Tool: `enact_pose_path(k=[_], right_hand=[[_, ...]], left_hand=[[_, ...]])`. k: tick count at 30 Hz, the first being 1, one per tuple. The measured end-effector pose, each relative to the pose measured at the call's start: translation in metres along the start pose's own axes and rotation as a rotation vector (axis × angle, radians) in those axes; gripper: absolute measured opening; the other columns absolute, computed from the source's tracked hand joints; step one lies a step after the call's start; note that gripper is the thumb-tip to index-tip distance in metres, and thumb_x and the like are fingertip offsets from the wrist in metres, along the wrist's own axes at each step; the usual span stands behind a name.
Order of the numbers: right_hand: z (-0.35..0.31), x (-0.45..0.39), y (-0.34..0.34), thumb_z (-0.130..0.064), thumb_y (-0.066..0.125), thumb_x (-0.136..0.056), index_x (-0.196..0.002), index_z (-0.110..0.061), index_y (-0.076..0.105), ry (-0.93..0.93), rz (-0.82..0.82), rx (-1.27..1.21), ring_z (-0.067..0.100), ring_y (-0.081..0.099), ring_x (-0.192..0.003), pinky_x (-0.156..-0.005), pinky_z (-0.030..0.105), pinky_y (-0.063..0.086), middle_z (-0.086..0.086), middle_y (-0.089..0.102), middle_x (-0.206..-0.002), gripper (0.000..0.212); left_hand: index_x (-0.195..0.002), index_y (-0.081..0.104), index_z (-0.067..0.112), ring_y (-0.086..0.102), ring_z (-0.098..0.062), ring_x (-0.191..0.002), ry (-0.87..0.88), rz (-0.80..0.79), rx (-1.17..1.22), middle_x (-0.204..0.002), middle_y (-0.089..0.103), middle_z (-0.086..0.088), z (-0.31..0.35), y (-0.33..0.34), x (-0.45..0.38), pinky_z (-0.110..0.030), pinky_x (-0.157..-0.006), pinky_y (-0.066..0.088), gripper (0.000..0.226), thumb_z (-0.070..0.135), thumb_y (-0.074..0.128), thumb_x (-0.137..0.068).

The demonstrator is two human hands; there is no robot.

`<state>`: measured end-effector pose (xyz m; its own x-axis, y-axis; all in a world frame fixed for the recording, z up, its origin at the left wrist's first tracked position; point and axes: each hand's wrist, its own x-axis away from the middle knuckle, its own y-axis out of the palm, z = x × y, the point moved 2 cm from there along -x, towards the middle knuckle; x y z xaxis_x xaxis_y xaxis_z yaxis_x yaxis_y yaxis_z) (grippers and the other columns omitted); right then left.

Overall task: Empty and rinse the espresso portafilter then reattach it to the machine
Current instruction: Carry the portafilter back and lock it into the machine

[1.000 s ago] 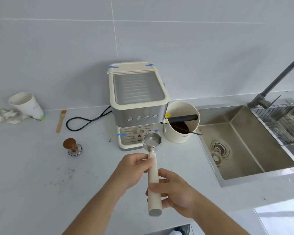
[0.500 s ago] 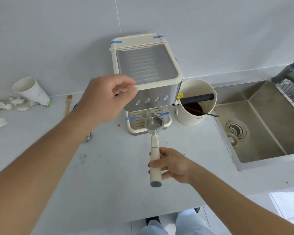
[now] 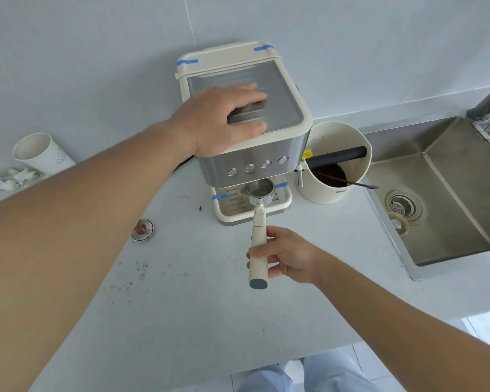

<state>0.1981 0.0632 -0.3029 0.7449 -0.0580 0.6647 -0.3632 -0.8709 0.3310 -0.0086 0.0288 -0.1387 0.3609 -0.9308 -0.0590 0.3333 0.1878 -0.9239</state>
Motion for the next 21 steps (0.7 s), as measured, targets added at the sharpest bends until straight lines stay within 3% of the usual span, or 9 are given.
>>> enact_pose_path(k=[7, 21], right_hand=[[-0.005, -0.010, 0.002, 0.003, 0.072, -0.082, -0.113, -0.016, 0.056, -0.036, -0.054, -0.026, 0.030, 0.070, -0.087, -0.077, 0.047, 0.059, 0.010, 0.065, -0.100, 0.040], [-0.026, -0.037, 0.010, 0.003, 0.073, -0.082, -0.116, -0.022, 0.057, -0.166, -0.074, -0.033, 0.032, 0.067, -0.096, -0.077, 0.046, 0.060, 0.006, 0.062, -0.104, 0.045]], left_hand=[[-0.145, 0.041, 0.034, 0.020, -0.006, -0.147, 0.024, 0.022, -0.042, -0.160, 0.030, 0.008, -0.006, 0.004, -0.006, -0.022, -0.109, 0.006, 0.064, 0.058, 0.048, -0.086], [-0.141, 0.046, 0.038, 0.025, -0.004, -0.145, 0.016, 0.056, -0.011, -0.157, 0.034, 0.010, -0.009, 0.004, -0.007, -0.028, -0.115, 0.013, 0.063, 0.061, 0.051, -0.082]])
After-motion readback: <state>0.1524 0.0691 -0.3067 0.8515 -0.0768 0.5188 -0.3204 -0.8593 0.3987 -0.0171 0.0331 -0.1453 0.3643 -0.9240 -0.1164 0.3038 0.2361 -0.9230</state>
